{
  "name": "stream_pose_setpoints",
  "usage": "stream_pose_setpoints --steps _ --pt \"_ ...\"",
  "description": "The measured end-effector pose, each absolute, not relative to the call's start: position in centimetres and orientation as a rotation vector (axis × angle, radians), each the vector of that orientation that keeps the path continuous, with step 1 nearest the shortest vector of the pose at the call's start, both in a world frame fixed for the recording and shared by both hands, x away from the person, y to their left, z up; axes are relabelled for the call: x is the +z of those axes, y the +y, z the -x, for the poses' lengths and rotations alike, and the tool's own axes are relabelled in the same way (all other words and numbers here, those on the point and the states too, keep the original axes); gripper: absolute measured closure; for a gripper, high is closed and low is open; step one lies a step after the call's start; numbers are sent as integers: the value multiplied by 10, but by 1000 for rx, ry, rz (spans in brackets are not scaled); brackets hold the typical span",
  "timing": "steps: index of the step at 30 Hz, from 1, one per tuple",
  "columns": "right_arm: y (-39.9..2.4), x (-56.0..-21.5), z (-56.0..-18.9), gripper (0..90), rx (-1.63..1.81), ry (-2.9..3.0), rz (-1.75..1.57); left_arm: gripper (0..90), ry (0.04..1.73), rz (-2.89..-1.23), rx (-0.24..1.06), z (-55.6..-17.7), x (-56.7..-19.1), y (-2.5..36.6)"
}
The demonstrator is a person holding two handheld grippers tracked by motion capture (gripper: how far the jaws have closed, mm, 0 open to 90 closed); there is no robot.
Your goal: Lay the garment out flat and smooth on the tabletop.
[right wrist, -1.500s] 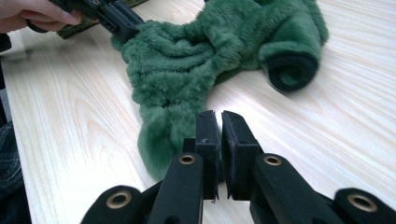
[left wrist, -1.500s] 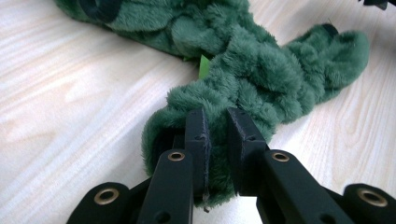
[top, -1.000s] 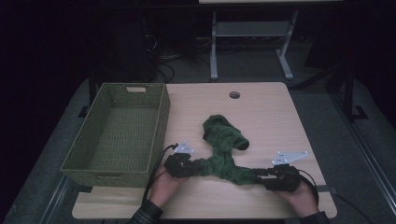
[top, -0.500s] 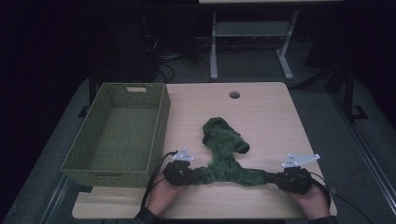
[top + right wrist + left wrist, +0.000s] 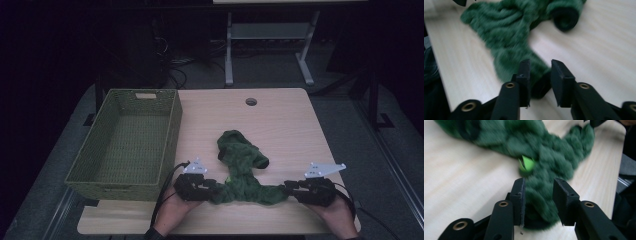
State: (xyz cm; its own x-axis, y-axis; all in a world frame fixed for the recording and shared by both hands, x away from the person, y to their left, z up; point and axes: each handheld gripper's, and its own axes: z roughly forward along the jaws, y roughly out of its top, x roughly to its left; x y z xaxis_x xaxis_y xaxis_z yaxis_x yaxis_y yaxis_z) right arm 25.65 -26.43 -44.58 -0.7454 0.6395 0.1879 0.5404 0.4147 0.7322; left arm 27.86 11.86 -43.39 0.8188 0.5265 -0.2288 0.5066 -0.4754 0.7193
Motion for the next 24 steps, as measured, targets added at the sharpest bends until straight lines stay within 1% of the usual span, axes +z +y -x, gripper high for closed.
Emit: stream_pose_setpoints --steps 8,11,16,19,24 --pt "-250 -440 -298 627 1231 2504 -1057 610 794 -2135 142 -318 -425 108" --pt "-244 -444 -316 614 1206 2521 -1065 589 804 -2142 169 -332 -426 101" --pt "-237 -455 -329 614 1188 2545 -1087 566 808 -2159 208 -343 -425 97" --pt "-237 -460 -334 615 1194 2552 -1095 559 820 -2157 206 -348 -427 97" --pt "-237 -464 -342 631 1250 2550 -1120 557 811 -2157 168 -352 -431 95"
